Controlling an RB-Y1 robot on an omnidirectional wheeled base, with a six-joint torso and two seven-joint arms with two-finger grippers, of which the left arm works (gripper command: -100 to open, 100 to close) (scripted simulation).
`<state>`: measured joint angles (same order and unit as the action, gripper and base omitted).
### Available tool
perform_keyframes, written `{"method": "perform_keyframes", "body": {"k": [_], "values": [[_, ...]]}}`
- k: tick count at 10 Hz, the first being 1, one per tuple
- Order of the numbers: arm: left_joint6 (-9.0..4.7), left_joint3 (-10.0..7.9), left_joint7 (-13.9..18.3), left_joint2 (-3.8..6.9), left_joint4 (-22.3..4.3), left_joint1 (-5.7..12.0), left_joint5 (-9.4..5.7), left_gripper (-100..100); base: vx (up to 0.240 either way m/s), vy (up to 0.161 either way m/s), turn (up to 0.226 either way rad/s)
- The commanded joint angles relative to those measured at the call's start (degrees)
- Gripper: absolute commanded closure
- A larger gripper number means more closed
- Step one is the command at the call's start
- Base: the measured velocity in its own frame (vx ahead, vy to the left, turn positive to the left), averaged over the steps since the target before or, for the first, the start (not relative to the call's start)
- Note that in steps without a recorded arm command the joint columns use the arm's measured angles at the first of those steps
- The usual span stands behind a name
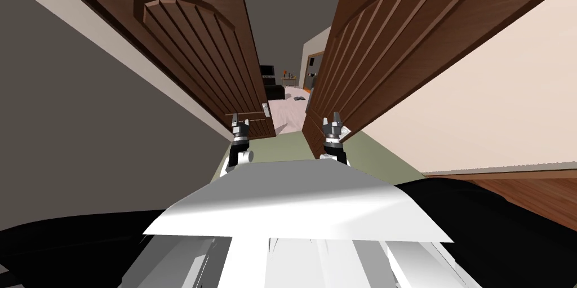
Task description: Pull the door open
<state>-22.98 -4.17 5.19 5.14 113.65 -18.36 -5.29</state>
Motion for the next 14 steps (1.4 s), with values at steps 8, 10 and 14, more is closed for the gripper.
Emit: {"method": "perform_keyframes", "body": {"k": [8,10,14], "values": [[2.37,-1.28,-1.34,0.25,-11.67,4.76,0.84,-100,0.126,0.008,-0.008],[2.98,-1.61,-1.69,0.18,-14.79,5.98,1.06,-100,0.139,0.009,-0.01],[3.77,-2.04,-2.15,0.03,-18.83,7.56,1.35,-100,0.105,-0.004,-0.006]]}}
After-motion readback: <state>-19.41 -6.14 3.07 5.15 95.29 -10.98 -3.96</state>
